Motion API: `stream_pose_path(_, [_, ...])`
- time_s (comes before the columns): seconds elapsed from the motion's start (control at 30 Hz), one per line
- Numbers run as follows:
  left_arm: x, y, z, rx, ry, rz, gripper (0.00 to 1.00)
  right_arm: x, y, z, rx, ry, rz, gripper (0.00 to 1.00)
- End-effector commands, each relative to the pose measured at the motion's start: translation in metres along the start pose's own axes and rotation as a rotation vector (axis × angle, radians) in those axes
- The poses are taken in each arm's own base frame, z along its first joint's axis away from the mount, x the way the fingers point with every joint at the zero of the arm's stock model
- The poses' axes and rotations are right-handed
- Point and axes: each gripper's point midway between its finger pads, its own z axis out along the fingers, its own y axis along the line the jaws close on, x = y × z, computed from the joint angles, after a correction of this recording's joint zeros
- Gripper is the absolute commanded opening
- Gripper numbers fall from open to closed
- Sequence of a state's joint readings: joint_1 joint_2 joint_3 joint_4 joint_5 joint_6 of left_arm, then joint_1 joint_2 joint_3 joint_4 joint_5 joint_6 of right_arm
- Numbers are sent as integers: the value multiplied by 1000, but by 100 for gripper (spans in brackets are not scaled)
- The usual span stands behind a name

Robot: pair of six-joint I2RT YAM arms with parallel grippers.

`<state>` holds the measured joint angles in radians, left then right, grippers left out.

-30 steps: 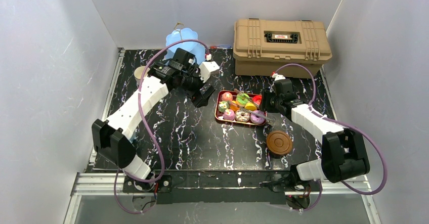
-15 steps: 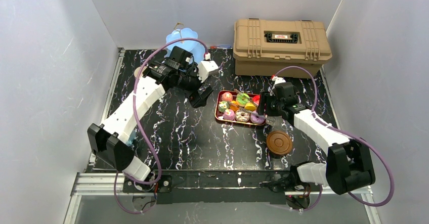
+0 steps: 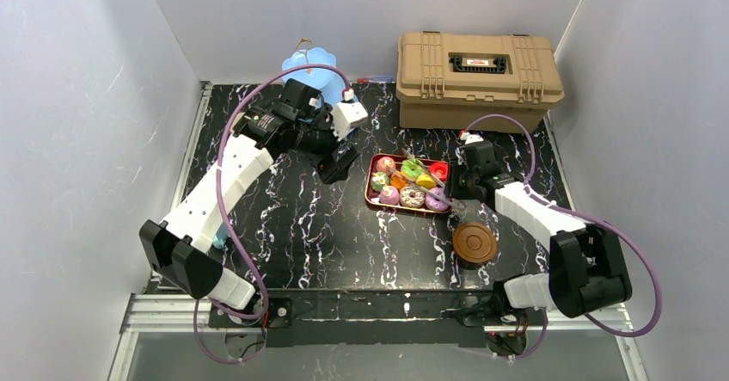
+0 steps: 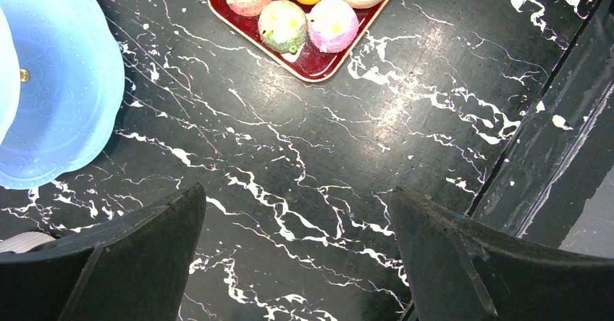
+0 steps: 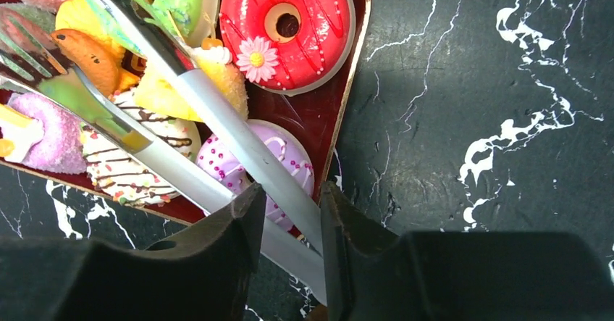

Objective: Serve the afternoon tea
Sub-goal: Pick up the clamp from the tray.

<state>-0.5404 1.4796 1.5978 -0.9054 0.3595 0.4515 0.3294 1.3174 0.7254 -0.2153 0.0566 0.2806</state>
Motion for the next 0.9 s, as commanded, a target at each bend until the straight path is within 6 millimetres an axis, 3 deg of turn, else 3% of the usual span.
stream_pose_path(0.0, [-1,-13,-17,28,-32,20,97,-11,11,-1,-39,-9,-26,33])
stream_pose_path(0.1, [-4,-23,-23,63,-65,45,96,-19,19,-7,-37,-14,-50,5])
stream_pose_path(0.13, [-5,-25,-25,74,-74,61,96,-23,22,-11,-31,-25,-67,1])
stream_pose_path(0.27, [-4,-34,-37,94,-99,152,96,-40,33,-37,-26,-79,-137,1])
stream_pose_path(0.43, [1,-45,-49,104,-141,281,96,-47,40,-64,-58,-142,-175,1])
stream_pose_path(0.57, [-7,-51,-55,97,-219,388,95,-55,54,-86,-110,-167,-194,1])
stream_pose_path(0.67, [-15,-55,-52,62,-295,567,95,-68,81,-108,-203,-162,-214,1])
stream_pose_path(0.87, [-43,-63,-47,-186,-473,1173,93,-77,161,-146,-397,-105,-251,1])
